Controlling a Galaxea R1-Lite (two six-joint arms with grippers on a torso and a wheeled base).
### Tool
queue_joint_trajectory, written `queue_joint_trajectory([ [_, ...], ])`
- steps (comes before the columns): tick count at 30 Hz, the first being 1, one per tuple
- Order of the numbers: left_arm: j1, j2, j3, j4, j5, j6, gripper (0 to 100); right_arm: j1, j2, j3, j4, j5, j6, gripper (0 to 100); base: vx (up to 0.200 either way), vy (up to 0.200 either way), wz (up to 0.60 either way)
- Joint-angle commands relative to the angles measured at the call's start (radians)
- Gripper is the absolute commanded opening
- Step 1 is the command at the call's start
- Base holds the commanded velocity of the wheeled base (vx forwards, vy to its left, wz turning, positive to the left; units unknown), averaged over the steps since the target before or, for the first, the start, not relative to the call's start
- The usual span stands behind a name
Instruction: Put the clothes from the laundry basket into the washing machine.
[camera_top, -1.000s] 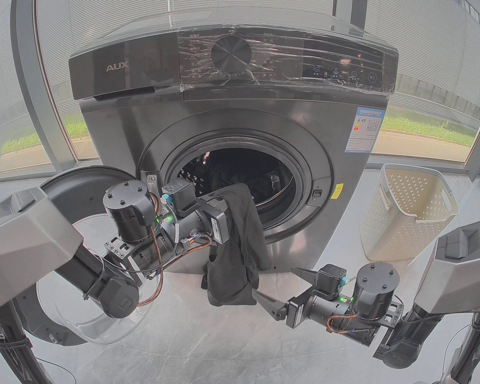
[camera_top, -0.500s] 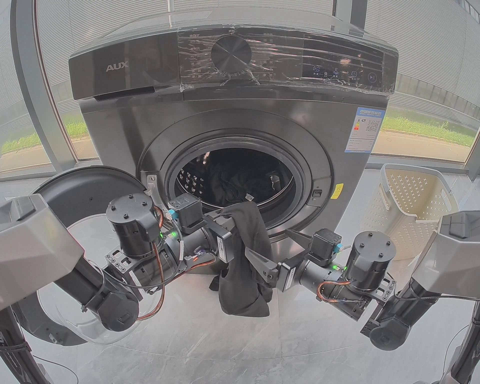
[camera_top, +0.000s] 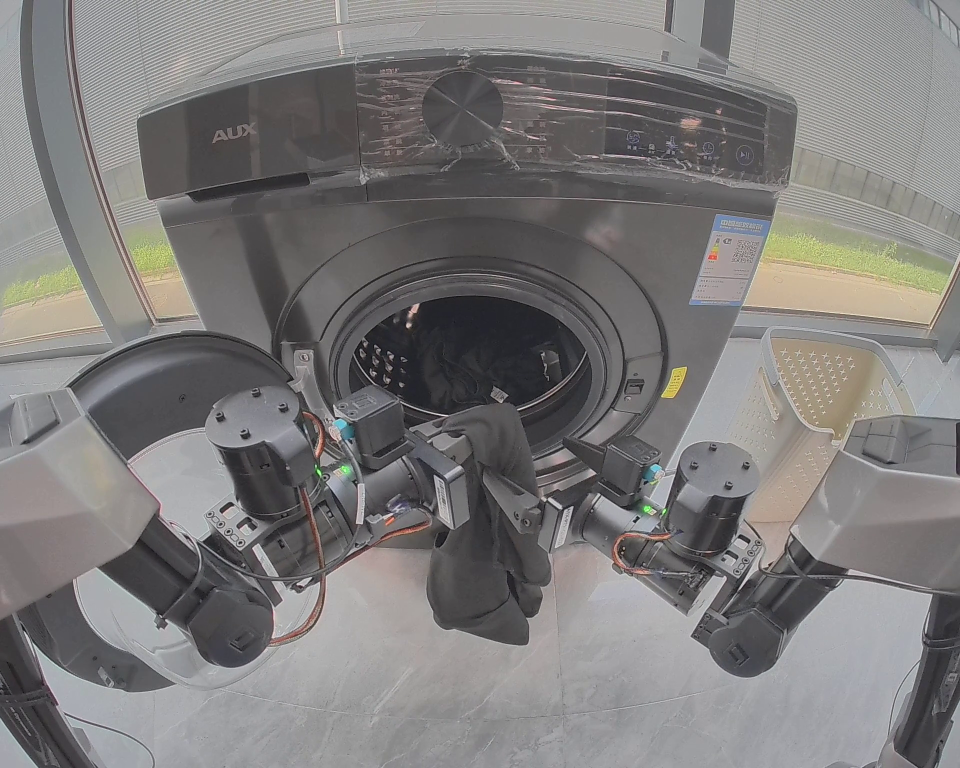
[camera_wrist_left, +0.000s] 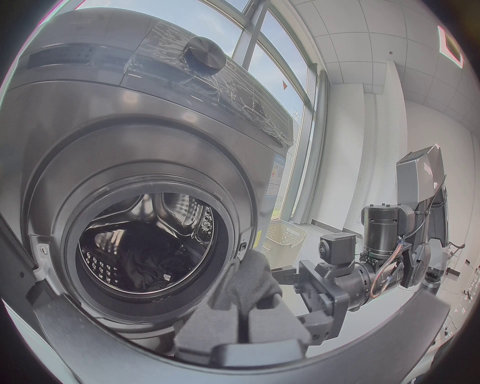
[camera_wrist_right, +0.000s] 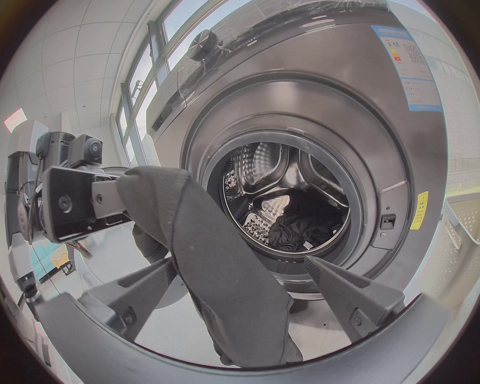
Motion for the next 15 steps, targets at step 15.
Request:
queue_joint_trajectory([
  [15,0.0,0.004,0.003,-0.004,0.002,0.0,0,0.036,0.023,-0.011,-0.018,0.018,0.0,100,0.0,0.0,0.0],
])
